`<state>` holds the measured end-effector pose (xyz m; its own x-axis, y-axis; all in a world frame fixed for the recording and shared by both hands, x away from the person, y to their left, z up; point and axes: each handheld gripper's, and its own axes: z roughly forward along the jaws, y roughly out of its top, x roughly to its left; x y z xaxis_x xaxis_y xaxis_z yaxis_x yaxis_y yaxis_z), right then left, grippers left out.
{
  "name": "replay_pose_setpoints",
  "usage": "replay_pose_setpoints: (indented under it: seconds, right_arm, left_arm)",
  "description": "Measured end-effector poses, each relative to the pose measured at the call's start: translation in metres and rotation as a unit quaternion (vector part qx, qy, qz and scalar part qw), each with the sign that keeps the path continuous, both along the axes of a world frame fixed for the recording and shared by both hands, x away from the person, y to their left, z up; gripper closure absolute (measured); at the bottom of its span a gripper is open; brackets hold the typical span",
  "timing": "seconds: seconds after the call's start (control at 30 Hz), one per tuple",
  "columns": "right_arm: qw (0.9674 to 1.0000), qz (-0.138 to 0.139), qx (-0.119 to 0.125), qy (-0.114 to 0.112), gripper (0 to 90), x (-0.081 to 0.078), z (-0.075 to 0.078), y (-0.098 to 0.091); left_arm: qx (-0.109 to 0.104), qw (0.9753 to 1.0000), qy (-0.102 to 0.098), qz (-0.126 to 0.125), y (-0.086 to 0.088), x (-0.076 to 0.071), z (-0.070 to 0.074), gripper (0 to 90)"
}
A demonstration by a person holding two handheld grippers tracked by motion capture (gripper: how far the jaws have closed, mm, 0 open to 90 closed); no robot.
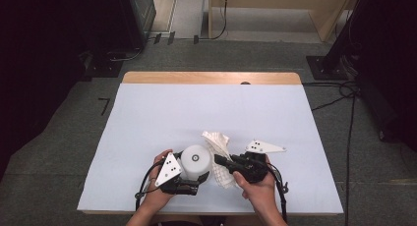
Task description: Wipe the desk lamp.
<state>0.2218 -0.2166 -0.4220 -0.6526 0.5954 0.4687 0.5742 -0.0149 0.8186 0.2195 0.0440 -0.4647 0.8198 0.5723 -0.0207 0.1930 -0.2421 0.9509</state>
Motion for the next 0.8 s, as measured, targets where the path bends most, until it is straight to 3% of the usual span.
replay_pose_setpoints:
  seconds: [0.13,0.33,0.43,0.67,0.8]
  right_arm:
    - [1.0,0.002,-0.006,0.006,79.3,0.002,-0.005,0.001]
    - [0.9978,0.002,-0.031,0.059,79.3,0.014,-0.036,0.005]
    - [0.9979,-0.002,-0.031,0.057,79.2,0.013,-0.033,0.006]
    - [0.9998,-0.009,0.0,0.016,79.2,0.005,-0.008,-0.001]
    - [0.9998,-0.009,-0.002,0.019,79.2,0.006,-0.013,-0.002]
  left_arm:
    - [0.003,1.0,-0.001,0.004,0.0,0.0,0.001,8.8]
    - [-0.002,1.0,-0.006,0.005,0.002,-0.001,0.004,8.8]
    - [-0.001,1.0,-0.004,0.004,0.001,0.0,0.002,8.8]
    - [0.018,0.9998,0.0,0.007,-0.005,0.002,-0.006,8.8]
    - [0.013,0.9999,-0.005,0.008,-0.005,0.001,-0.004,8.8]
